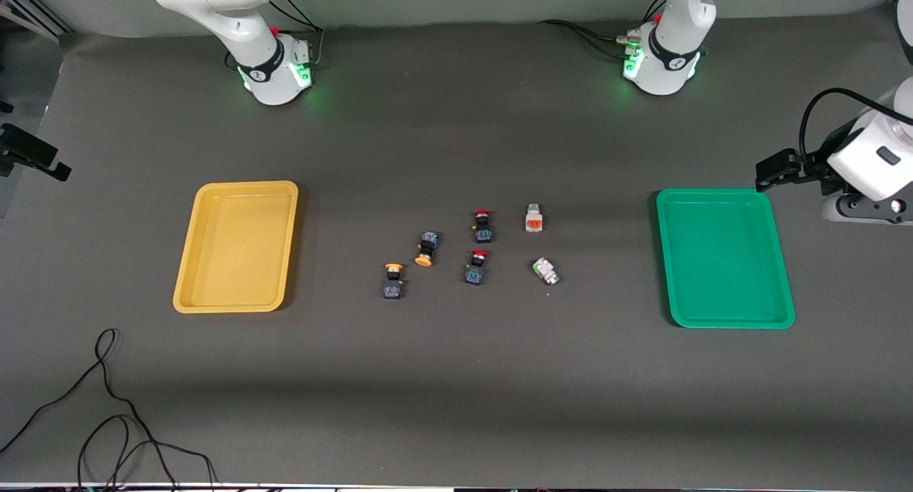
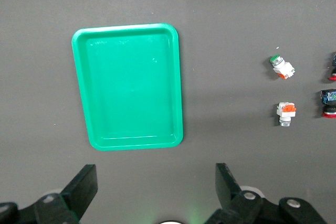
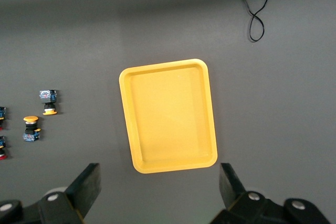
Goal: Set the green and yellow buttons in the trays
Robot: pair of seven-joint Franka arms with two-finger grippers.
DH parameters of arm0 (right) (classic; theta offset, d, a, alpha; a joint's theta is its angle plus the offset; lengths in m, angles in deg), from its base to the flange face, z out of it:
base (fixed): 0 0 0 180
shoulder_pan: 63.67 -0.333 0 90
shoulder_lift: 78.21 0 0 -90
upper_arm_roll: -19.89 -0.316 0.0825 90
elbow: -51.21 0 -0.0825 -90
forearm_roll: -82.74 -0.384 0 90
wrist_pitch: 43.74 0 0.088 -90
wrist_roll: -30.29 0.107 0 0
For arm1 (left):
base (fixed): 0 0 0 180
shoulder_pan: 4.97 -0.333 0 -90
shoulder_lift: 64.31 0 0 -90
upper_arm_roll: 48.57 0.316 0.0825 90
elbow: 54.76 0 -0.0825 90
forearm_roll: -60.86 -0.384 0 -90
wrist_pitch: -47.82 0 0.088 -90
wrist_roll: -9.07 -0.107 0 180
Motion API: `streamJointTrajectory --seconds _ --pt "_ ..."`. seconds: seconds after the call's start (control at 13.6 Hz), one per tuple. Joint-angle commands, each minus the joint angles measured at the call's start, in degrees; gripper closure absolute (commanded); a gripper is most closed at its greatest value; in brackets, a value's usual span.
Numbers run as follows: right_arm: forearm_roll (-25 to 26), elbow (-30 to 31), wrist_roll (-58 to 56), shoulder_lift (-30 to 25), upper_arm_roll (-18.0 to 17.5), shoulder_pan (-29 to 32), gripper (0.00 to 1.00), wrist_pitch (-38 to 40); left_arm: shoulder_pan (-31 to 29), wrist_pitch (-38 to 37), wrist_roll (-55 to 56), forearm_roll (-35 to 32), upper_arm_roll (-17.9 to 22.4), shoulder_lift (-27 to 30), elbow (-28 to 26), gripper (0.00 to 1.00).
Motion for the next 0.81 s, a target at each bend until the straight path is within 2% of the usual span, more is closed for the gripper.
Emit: streamJointTrajectory --seconds 0.0,0.73 --pt "0.6 -0.7 -1.2 0.1 0.2 -0.3 0.0 1.2 0.3 0.0 0.0 -0.9 0.0 2.0 -1.4 0.0" --pt "0.6 -1.2 -0.6 0.6 0.2 -0.7 0.0 1.2 0.4 0.7 0.0 -0.9 0.0 1.9 -2.9 0.0"
